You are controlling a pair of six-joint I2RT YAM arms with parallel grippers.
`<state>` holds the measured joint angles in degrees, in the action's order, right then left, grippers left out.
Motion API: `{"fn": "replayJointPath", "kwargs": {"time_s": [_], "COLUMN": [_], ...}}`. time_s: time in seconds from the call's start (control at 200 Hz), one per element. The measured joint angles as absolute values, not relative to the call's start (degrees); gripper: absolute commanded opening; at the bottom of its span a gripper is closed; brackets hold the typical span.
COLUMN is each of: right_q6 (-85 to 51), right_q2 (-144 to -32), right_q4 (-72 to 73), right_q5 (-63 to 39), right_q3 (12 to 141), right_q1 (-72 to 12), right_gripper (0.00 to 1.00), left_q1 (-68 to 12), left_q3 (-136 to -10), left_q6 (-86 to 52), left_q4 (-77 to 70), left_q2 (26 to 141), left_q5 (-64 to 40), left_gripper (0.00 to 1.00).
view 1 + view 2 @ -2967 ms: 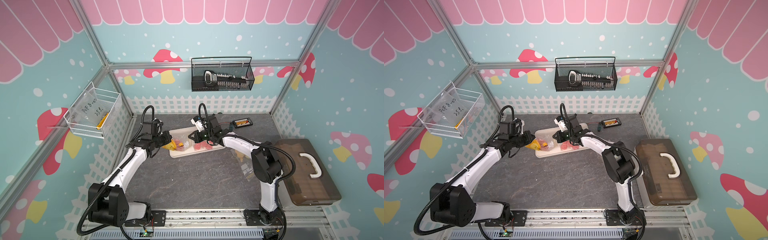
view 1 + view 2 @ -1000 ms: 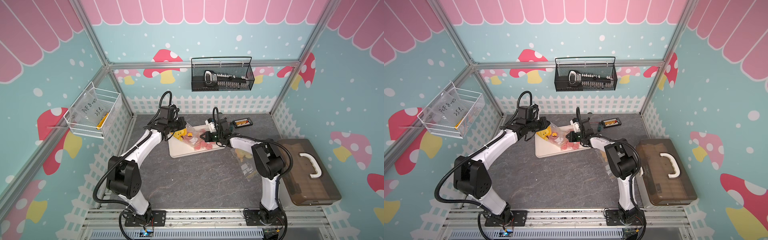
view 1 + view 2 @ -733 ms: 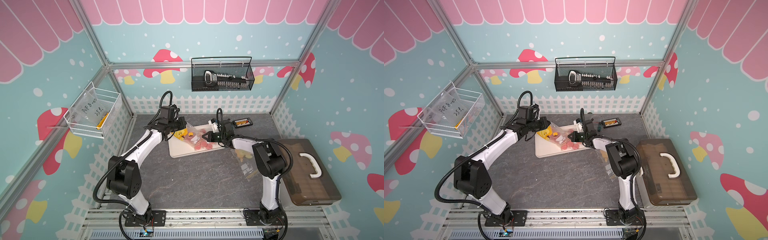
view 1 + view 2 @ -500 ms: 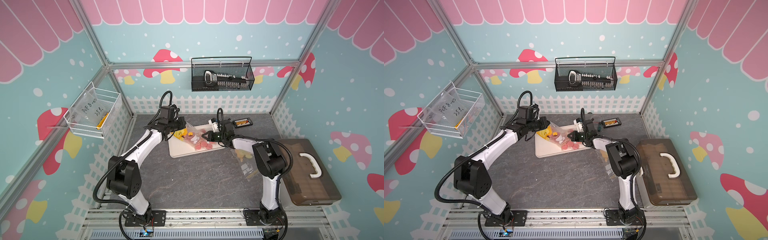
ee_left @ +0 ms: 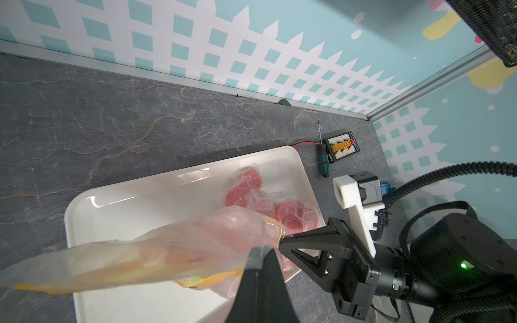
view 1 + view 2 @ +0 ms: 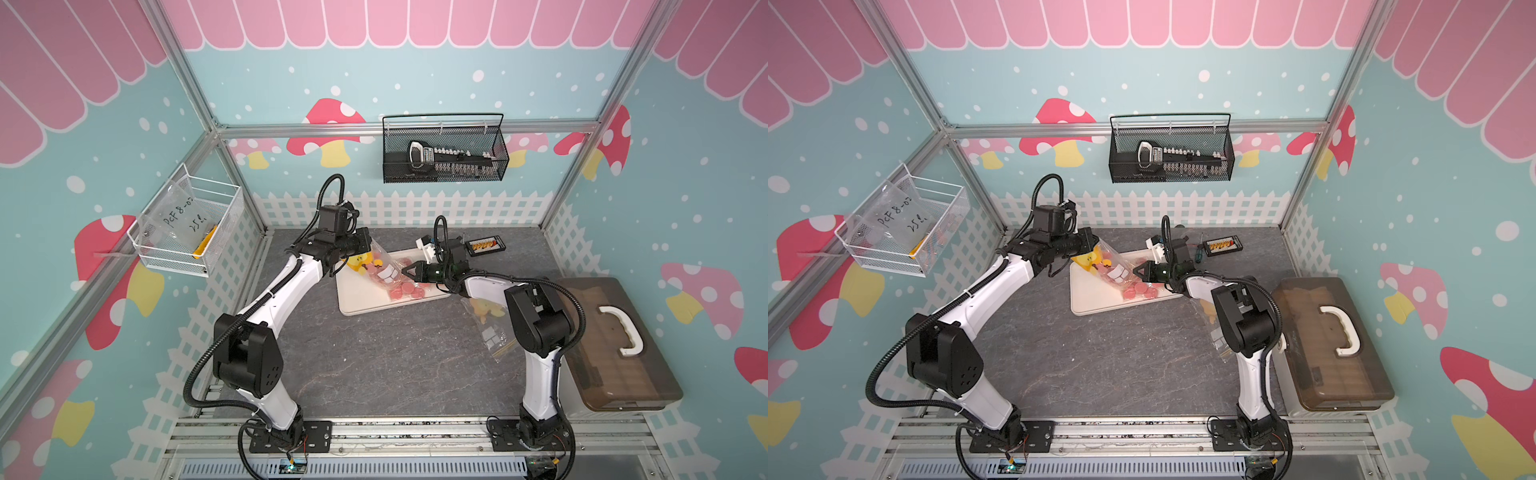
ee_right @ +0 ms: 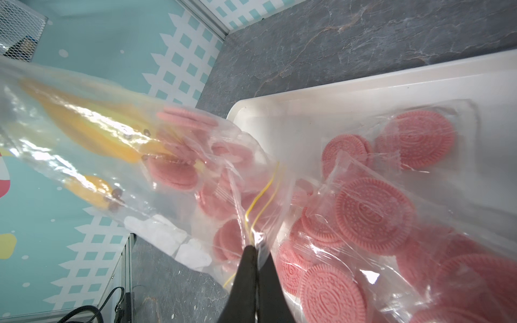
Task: Pour cookies out of the ziploc bag
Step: 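Pour the cookies out of the ziploc bag onto the tray.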
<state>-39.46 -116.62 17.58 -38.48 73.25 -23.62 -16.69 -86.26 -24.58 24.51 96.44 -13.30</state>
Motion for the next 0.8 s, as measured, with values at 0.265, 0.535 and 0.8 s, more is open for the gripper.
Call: {"fn": "replayJointPath", "kwargs": {"time_s": [0.265, 0.535, 0.8], "right_q6": [-39.4, -38.4, -37.8], "right_q2": [-117.2, -118.2, -119.0], "right_q4": [17.5, 16.8, 16.7], "right_q5": [-39.7, -42.4, -43.9], "right_q3": [73.9, 75.9, 76.8], "right_q1": [-23.6, -23.8, -24.8], "right_gripper": [0.01, 0.01, 0.01], "left_q1": [-16.9, -17.1, -17.1], "left_q3": [-86.3, -87.2, -88.4], "left_q6": [-24.2, -21.9, -20.7], "left_q4": [24.7, 27.0, 28.3], "left_q2": [96.4, 96.4, 96.4], "left_q5": [-12.6, -9.8, -9.2], "left_gripper": [0.00, 0.00, 0.00]}}
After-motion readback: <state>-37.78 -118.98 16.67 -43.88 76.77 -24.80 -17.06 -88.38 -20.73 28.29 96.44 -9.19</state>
